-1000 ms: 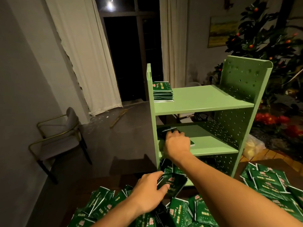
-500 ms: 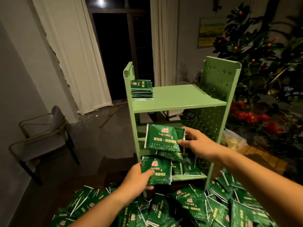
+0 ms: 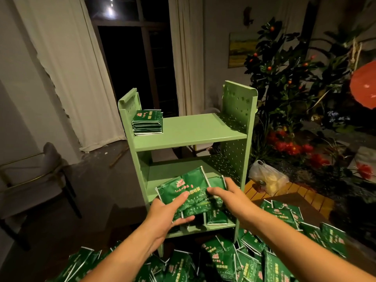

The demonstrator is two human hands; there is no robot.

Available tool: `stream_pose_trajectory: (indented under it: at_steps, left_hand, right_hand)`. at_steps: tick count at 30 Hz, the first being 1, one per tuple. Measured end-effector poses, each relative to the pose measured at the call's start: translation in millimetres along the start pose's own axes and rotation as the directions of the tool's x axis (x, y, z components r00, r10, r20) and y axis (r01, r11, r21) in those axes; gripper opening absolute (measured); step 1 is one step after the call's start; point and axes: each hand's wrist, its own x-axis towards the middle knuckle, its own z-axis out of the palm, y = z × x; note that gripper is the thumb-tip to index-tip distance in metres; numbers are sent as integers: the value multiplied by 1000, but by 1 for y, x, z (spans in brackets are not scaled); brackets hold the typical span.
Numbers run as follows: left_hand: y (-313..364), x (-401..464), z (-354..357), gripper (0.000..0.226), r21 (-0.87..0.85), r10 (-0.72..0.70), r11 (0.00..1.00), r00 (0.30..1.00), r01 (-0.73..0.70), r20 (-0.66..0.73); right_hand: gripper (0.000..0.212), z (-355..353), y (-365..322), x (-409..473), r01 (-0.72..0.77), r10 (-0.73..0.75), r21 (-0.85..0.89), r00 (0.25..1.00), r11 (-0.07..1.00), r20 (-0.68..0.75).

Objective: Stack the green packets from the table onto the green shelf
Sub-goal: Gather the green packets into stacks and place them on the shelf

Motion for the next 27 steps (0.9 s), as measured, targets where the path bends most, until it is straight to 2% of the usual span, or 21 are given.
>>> stream_pose_trajectory:
  at_steps: [1, 2, 4, 6, 9, 12, 13, 15, 17, 20, 23, 25, 27]
  left_hand:
    - [1, 1, 1, 30, 10, 13, 1000, 1000, -14, 17]
    - [1, 1, 3, 31, 69, 27, 997, 999, -30, 45]
    - [0, 1, 7, 33, 257, 52, 964, 994, -74, 92]
    - [1, 5, 8, 32, 337, 83, 937, 995, -96, 54]
    - [11, 19, -2, 37, 428, 176, 892, 984, -146, -30]
    - [21, 33, -4, 71, 540, 281, 821, 955, -185, -99]
    - [22, 38, -3, 71, 561, 320, 801, 941, -207, -109]
    - [21, 47, 0, 51, 603, 380, 757, 920, -250, -96]
    - [19, 55, 1, 50, 649, 332, 735, 939, -195, -94]
    - [17, 57, 2, 79, 732, 204, 678, 975, -72, -93]
    - [13, 60, 2, 83, 746, 245, 658, 966, -99, -88]
    - [10, 60, 2, 76, 706, 294, 698, 948, -122, -126]
    - [7, 58, 5, 56, 599, 326, 786, 926, -155, -188]
  right_hand:
    - [84, 2, 6, 1, -47, 45, 41, 998, 998, 50]
    - [82, 6, 9, 2, -65, 59, 56, 993, 996, 102]
    - [57, 15, 9, 4, -14, 6, 45, 985, 999, 175]
    - [49, 20, 1, 11, 42, -49, 43, 978, 998, 201]
    - [50, 14, -7, 24, 126, -129, 35, 987, 991, 100]
    - [48, 10, -12, 37, 200, -200, -82, 980, 976, 10]
    - [47, 10, -14, 42, 206, -208, -93, 978, 974, -5]
    - [51, 13, -14, 52, 205, -208, -159, 978, 966, -2]
    - [55, 16, -8, 62, 192, -195, -308, 981, 932, 21]
    - [54, 17, 3, 70, 174, -194, -490, 981, 854, 10]
    - [52, 18, 9, 76, 152, -176, -561, 984, 814, 11]
    - [52, 18, 5, 78, 147, -182, -471, 983, 870, -28]
    - [51, 19, -4, 77, 86, -110, -172, 984, 981, -138]
